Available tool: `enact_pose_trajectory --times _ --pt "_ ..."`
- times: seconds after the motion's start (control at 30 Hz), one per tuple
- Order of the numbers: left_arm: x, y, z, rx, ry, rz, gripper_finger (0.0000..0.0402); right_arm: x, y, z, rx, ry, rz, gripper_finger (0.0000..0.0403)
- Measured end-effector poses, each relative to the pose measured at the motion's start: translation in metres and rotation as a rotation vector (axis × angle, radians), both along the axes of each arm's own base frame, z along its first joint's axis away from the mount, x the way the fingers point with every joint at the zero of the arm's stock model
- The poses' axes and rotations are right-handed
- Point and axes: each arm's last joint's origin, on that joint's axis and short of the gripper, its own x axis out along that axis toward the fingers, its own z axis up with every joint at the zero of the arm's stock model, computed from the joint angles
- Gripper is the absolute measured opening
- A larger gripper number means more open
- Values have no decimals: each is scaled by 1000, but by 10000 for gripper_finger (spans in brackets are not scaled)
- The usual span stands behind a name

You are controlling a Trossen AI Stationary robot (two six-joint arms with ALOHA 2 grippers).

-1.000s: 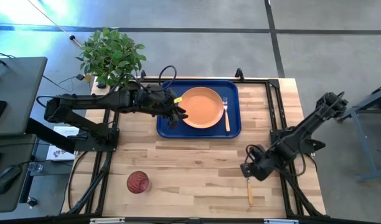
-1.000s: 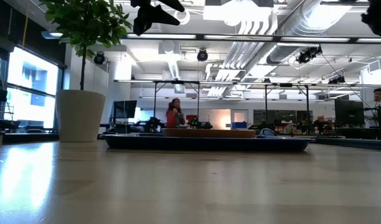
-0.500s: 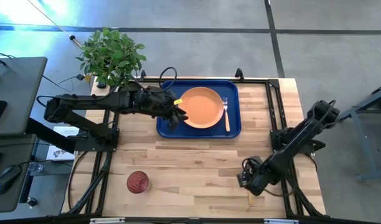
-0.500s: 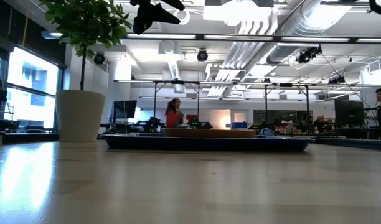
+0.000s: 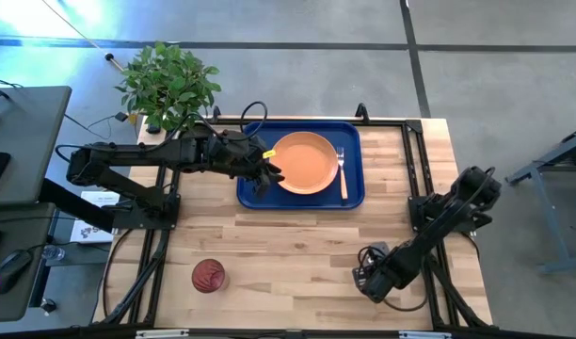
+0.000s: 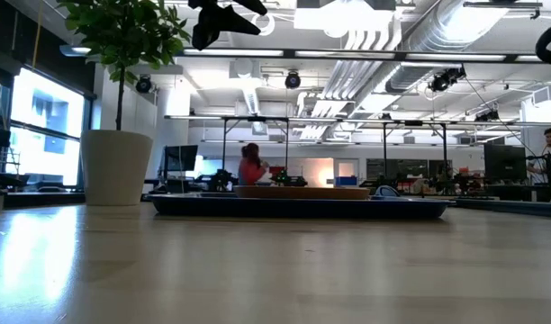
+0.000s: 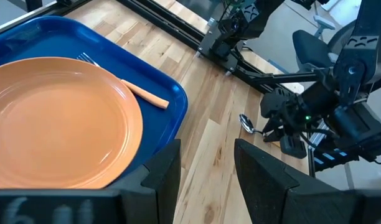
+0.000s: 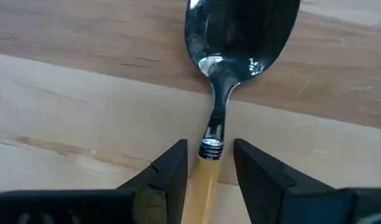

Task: Pick and place plate/cup/fork/spoon on tray
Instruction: Put the yellow spoon on the blue tray

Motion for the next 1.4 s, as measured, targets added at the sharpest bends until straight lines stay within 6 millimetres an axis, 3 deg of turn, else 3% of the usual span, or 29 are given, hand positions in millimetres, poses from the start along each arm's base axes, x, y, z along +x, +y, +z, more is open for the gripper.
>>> enact_pose_trajectory --times 0.2,0.5,0.63,0.83,1.03,1.4 --pt "0 0 0 0 0 0 140 1 1 -4 -4 13 -9 105" --pt "0 0 0 0 1 0 140 5 -3 -4 14 32 -46 15" --pt "0 0 0 0 1 0 140 6 -3 -3 19 28 -50 14" --pt "0 0 0 0 1 -1 140 8 -9 16 -35 -80 -102 18" --pt "0 0 0 1 0 -1 140 14 -29 40 -126 -254 -175 14" --pt "0 0 0 86 6 -51 140 26 -91 83 -313 -458 -281 18"
